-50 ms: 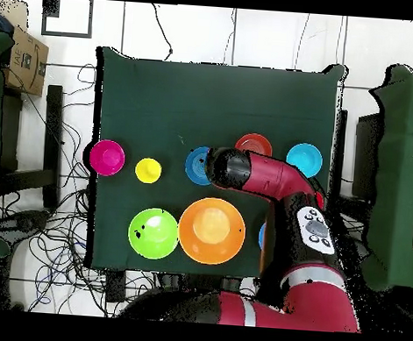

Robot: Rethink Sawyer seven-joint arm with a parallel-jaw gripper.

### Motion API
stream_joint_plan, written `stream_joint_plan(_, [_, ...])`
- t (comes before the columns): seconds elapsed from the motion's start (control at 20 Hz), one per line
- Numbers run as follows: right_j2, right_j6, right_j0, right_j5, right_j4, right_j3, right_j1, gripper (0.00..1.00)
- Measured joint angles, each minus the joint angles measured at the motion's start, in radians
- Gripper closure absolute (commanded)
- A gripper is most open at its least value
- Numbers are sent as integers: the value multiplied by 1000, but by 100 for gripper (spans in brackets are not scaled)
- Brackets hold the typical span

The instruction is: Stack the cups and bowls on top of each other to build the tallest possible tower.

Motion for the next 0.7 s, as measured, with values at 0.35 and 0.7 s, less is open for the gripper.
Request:
stream_joint_plan(0.35, [0, 0, 26, 0, 2, 2, -45, 0])
stream_joint_plan(0.7, [2, 0, 15, 0, 1, 2, -47, 0])
